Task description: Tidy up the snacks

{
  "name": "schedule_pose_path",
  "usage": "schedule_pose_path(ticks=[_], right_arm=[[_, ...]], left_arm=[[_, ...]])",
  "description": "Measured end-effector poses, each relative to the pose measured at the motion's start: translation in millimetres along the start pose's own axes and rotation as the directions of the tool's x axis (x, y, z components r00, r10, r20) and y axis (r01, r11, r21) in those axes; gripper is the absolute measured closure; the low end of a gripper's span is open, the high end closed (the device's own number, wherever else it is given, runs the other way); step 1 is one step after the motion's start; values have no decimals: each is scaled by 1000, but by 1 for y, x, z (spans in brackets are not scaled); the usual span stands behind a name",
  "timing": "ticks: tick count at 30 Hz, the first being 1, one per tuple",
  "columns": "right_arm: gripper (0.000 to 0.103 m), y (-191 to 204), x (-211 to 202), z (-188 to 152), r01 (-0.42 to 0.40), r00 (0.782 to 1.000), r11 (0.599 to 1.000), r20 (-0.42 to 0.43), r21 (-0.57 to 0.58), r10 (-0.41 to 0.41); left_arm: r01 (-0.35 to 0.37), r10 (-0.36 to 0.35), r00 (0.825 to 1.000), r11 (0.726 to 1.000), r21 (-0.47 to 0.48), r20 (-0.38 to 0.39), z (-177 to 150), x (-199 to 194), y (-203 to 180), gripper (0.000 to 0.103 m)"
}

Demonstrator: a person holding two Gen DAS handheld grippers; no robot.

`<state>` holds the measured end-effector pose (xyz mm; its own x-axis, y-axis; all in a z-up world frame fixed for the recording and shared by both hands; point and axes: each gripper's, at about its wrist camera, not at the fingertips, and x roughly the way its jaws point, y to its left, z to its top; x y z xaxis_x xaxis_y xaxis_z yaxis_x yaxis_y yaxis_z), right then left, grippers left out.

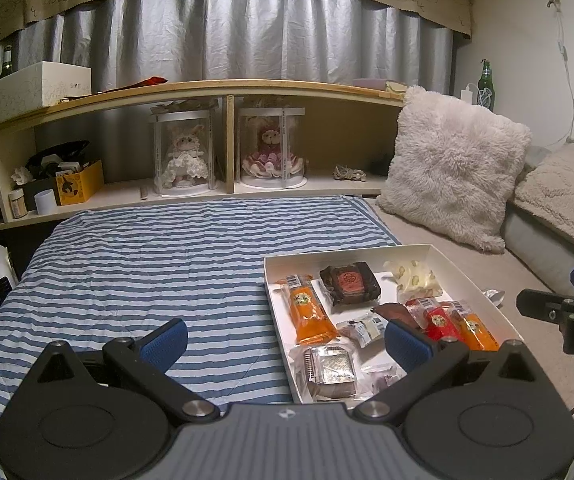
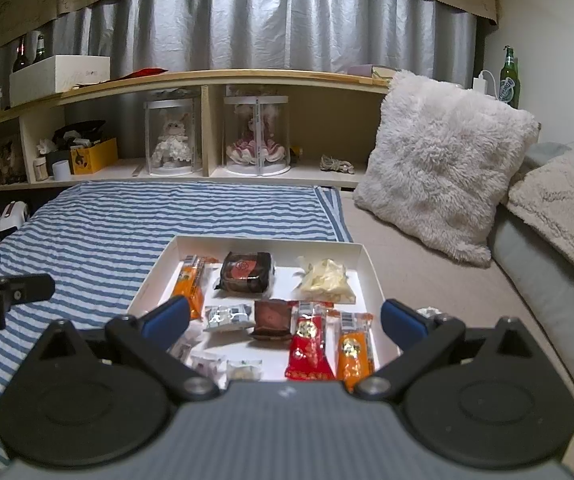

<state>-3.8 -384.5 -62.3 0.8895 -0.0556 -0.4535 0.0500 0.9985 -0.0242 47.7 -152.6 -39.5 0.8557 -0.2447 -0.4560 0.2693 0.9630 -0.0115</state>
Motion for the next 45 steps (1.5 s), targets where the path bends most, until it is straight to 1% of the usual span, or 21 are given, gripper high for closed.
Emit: schedule_pose_path(ticks=[45], right_arm=[[1,-4,2,-3,-3,1000,1000,-7,12,4]], left_arm=[[-8,8,1000,1000,11,-1,-5,0,3,0]])
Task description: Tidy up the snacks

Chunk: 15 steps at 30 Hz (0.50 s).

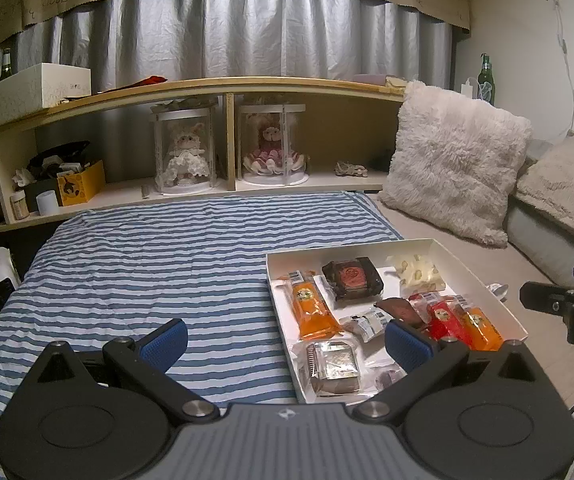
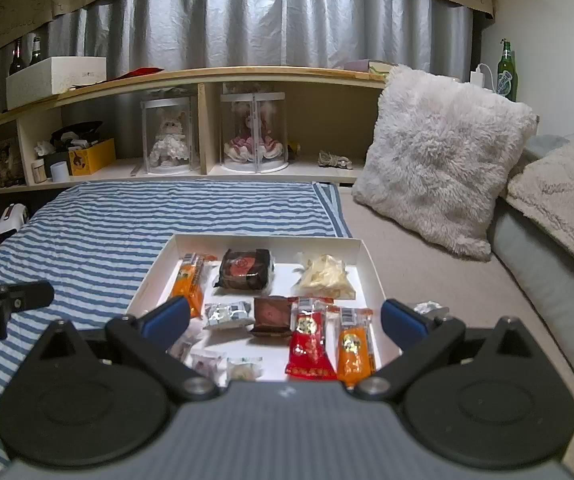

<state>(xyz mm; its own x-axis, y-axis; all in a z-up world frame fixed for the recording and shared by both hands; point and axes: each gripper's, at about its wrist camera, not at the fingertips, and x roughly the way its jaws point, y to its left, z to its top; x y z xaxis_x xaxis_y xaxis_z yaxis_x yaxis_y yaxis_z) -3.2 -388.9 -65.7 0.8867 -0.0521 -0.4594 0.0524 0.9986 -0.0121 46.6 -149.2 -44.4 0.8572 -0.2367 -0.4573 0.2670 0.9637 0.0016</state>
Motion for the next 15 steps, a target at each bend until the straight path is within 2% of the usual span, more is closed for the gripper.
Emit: schedule_pose_path(ticks=[15], right_arm=[[1,4,-2,-1,6,1000,1000,-3,16,-6]], left_arm=[[-1,1,1000,1000,15,-4,-3,-2,2,0]])
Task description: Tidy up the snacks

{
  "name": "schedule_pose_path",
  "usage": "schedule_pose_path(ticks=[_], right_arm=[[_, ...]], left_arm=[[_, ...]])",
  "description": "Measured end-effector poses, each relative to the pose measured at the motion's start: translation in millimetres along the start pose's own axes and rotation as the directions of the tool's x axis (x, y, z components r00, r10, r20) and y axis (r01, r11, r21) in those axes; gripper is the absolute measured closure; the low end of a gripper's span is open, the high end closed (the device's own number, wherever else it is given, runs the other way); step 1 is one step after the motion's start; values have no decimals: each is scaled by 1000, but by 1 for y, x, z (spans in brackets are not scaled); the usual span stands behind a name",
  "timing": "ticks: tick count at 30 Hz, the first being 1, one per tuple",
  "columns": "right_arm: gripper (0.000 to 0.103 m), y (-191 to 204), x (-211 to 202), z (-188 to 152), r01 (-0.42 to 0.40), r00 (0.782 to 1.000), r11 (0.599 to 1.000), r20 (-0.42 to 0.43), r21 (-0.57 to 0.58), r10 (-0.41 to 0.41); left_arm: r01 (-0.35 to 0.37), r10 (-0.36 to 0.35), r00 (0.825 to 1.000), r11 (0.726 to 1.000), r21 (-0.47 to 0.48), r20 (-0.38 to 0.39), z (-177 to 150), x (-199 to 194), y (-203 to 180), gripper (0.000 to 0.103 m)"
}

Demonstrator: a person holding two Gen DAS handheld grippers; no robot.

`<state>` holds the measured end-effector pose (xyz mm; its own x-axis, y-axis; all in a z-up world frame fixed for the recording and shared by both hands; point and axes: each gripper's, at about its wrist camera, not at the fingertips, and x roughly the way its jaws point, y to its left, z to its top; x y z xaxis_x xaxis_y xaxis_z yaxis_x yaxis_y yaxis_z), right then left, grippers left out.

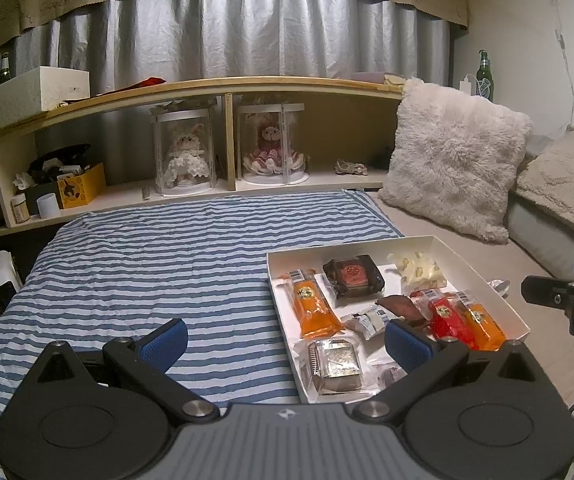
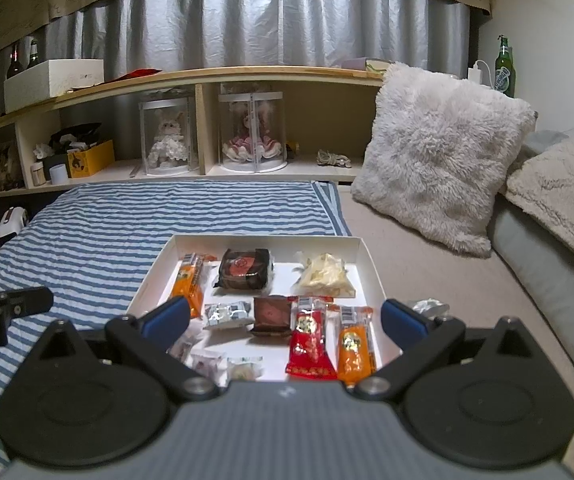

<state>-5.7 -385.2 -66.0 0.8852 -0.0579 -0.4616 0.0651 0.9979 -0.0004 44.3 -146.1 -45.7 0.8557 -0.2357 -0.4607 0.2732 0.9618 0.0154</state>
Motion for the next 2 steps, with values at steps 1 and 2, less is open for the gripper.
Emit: schedule_pose_path(ticks=[1,2], right_arm=[[1,-1,0,0,-1,1000,1000,-1,-1,1],[1,-1,0,0,-1,1000,1000,-1,-1,1]], left_arm=[[-1,1,1000,1000,-1,-1,0,0,0,0],[-2,2,1000,1000,-3,-3,0,0,0,0]])
